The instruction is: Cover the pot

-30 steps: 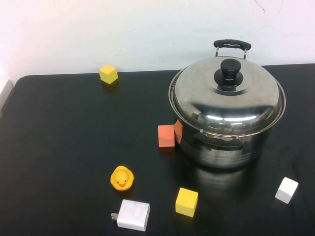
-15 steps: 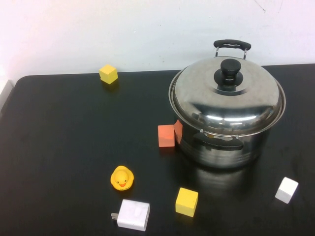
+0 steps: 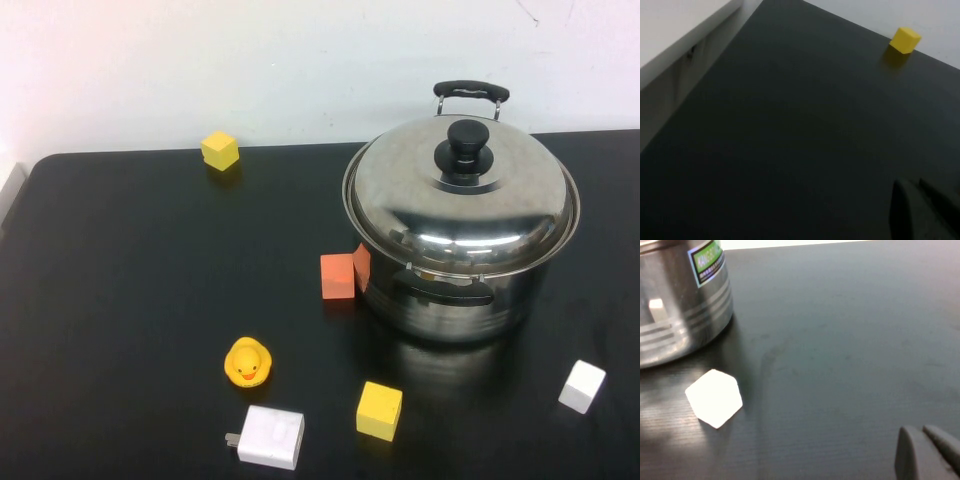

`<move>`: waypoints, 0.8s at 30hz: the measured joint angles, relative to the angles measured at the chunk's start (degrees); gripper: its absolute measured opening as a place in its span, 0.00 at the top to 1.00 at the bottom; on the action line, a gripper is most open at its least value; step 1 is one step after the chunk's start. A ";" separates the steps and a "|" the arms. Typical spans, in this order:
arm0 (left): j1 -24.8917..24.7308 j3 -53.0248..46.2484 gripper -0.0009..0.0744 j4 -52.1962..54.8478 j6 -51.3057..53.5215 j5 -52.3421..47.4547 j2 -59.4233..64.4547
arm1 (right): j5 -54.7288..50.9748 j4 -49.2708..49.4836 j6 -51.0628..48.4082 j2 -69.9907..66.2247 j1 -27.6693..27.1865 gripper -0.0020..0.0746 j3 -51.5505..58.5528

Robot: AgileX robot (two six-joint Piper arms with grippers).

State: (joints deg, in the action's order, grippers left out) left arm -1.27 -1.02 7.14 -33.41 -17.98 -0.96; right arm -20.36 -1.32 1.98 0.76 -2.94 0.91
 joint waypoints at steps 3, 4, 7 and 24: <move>0.00 0.00 0.99 -1.37 0.00 -0.12 0.00 | 0.00 0.00 0.00 0.00 0.00 0.98 0.00; 0.00 0.00 0.99 -2.04 0.42 -0.21 0.00 | 0.00 0.00 0.00 0.00 0.00 0.98 0.00; 0.00 0.00 0.99 -5.14 4.06 -0.21 0.00 | 0.00 0.00 0.00 0.00 0.00 0.98 0.00; 0.00 0.00 0.99 -9.67 22.46 -0.26 0.00 | 0.00 0.00 0.00 0.00 0.00 0.98 0.00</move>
State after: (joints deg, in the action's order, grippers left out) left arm -1.27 -1.02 -2.54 -10.95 -18.24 -0.96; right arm -20.36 -1.32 1.98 0.76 -2.94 0.91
